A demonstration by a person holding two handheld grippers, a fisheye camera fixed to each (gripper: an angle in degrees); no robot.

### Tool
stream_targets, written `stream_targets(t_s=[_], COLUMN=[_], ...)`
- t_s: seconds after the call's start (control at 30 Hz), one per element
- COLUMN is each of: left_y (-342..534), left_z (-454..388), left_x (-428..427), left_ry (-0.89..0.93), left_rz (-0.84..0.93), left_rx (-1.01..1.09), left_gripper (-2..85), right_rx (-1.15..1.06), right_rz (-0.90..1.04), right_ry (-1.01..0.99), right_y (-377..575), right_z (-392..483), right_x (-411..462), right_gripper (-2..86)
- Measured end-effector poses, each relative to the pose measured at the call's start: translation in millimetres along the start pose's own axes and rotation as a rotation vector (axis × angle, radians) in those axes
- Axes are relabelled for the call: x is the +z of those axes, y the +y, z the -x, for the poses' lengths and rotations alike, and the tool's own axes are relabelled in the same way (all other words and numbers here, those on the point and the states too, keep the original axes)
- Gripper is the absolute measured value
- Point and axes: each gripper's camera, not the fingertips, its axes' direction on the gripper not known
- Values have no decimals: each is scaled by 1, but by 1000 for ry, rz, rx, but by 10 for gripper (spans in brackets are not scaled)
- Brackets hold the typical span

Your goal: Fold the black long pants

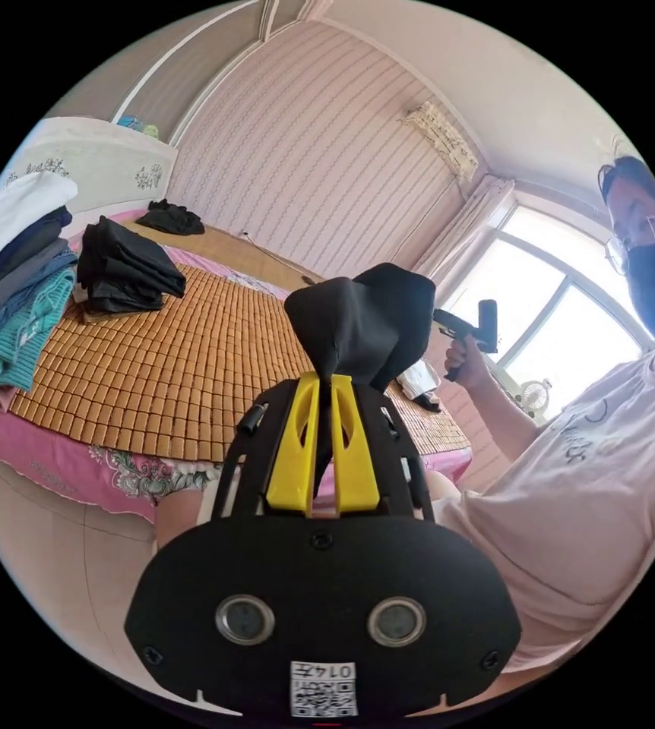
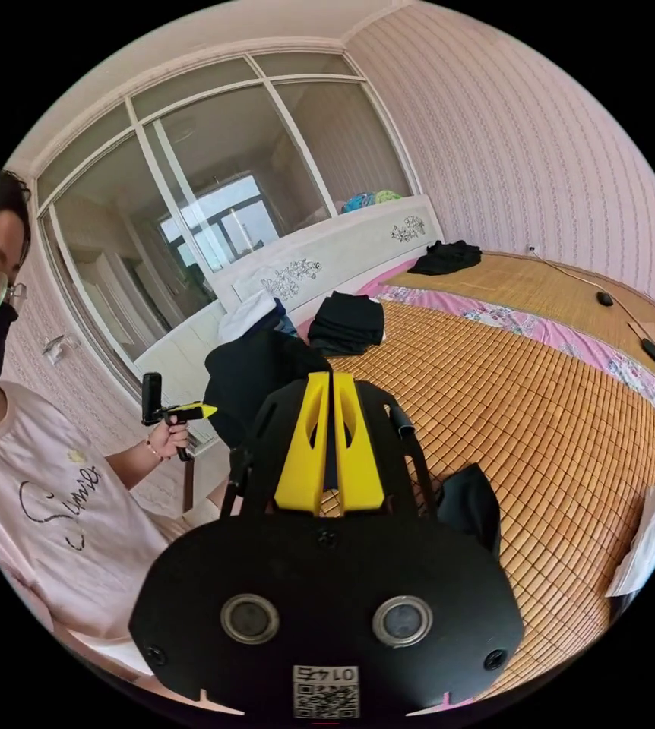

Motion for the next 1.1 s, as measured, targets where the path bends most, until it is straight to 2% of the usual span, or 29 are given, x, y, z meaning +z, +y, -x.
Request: stream_targets(t_s=[0.1, 0.2, 0.27, 0.37, 0.43, 0.5, 0.53, 0.7, 0.97, 1.1], left_y=[6, 7, 8, 13, 18, 21, 23, 17, -35, -32], left_z=[-3, -6, -13, -20, -22, -25, -31, -58, -105, -97], left_x=[27, 61, 77, 101, 121, 138, 149, 196, 289, 351], left_ry=[-41, 42, 84, 86, 112, 135, 140, 100, -59, -142], left_rz=[-10, 53, 63, 104, 174, 236, 282, 406, 529, 774], left_rx=[-24, -86, -99, -128, -164, -183, -180, -131, 22, -17], left_gripper=[68, 95, 98, 98, 98, 97, 97, 99, 133, 86], right_rx=[-164, -289, -247, 18, 342, 539, 599, 692, 578, 581], right_rz=[-44, -33, -7, 103, 359, 449, 409, 380, 469, 461], right_ry=[-4, 52, 112, 351, 512, 432, 410, 405, 432, 442], right_y=[-1, -6, -1, 38, 103, 154, 176, 214, 220, 225], right_z=[41, 74, 70, 8, -81, -124, -134, -148, -148, -152], right_x=[-48, -79, -91, -98, -74, -66, -72, -98, -129, -148], right_gripper=[0, 0, 0, 1, 1, 2, 2, 3, 12, 41])
